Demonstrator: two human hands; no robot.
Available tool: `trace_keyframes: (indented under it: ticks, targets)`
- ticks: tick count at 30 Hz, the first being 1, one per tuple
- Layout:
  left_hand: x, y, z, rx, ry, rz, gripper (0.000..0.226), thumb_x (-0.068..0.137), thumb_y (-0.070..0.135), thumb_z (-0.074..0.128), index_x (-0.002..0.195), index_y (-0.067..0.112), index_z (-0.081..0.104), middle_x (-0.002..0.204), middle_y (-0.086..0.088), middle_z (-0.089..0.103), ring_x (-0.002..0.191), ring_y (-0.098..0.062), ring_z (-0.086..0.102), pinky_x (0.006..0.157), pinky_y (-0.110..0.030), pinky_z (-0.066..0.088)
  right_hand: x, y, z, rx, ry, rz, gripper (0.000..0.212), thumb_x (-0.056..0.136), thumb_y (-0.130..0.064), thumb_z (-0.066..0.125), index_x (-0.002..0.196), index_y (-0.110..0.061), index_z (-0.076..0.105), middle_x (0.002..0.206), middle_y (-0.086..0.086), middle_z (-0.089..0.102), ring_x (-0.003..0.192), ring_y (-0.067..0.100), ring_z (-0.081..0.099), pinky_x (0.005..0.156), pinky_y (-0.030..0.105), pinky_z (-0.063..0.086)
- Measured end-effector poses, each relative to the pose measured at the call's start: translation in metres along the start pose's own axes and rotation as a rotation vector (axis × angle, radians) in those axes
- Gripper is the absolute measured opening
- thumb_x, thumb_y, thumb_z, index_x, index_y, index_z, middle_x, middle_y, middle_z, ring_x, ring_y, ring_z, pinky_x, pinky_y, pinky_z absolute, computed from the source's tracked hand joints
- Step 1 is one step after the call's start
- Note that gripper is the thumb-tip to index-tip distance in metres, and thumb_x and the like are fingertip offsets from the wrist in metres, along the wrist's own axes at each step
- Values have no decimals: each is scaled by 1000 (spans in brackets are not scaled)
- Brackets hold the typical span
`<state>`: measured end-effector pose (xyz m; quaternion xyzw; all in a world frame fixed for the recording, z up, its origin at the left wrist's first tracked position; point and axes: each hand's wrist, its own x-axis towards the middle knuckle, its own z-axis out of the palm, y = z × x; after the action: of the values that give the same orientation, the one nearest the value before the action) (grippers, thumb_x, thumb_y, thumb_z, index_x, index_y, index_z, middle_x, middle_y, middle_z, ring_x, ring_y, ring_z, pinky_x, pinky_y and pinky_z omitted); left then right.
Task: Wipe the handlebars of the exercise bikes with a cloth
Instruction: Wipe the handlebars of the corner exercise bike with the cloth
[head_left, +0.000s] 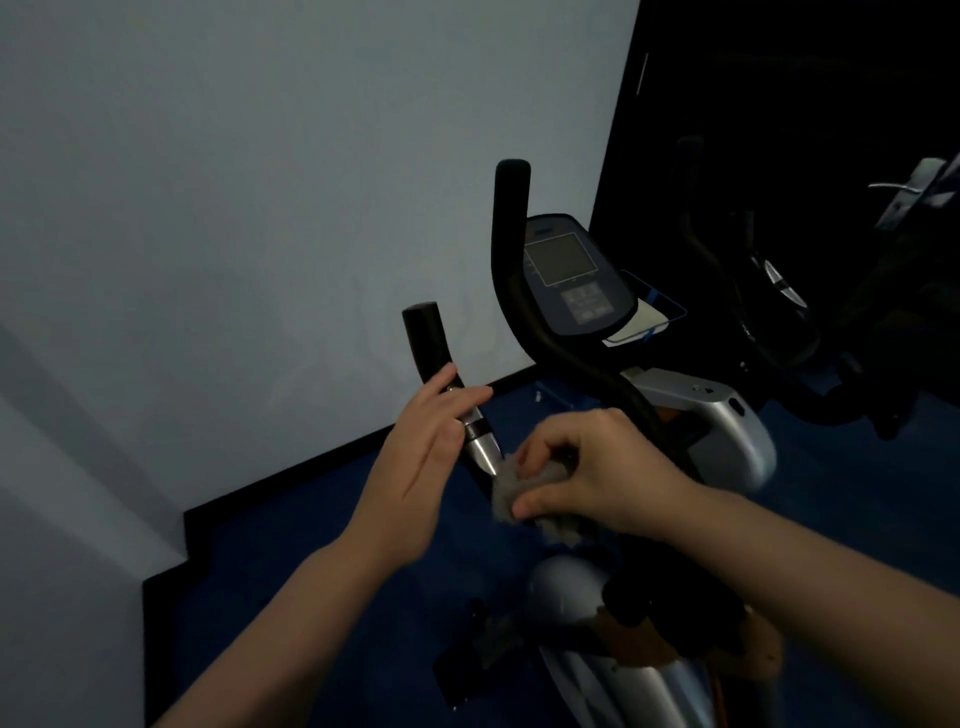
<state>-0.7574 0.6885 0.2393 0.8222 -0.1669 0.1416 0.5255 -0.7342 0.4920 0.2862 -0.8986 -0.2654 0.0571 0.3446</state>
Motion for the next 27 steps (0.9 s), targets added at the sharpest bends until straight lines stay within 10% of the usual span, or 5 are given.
trace_keyframes:
  ticks: [4, 12, 20, 27]
  targets:
    - [-4, 0, 5, 71, 31, 35, 43, 99, 37, 25, 131, 27, 53, 138, 23, 47, 143, -1, 22, 112, -12, 19, -2, 14, -42, -246, -248, 29, 28, 57, -32, 90, 65, -36, 63, 97, -13, 73, 89, -3, 65, 79, 22, 52]
    - [-5, 1, 21, 162, 139, 50, 38, 99, 33, 28, 125, 25, 54, 132, 14, 52, 142, -3, 24, 113, -15, 19, -3, 17, -15, -1, -198, -52, 21, 59, -28, 89, 72, -27, 72, 102, -12, 73, 91, -7, 65, 86, 14, 51]
    - [-3, 7, 37, 126, 246, -14, 39, 97, 36, 30, 122, 22, 57, 127, 18, 53, 141, 1, 24, 110, -10, 19, 2, 51, -56, -250, -300, -177, 18, 63, -28, 86, 78, -25, 75, 105, -15, 72, 95, -9, 63, 75, 4, 45]
    - [0, 5, 48, 268, 259, 9, 31, 94, 31, 44, 121, 25, 58, 126, 14, 54, 143, -4, 21, 112, -12, 17, 9, 52, -59, -297, -373, -319, 23, 71, -33, 81, 92, -26, 75, 113, -12, 70, 99, -1, 63, 87, 22, 52]
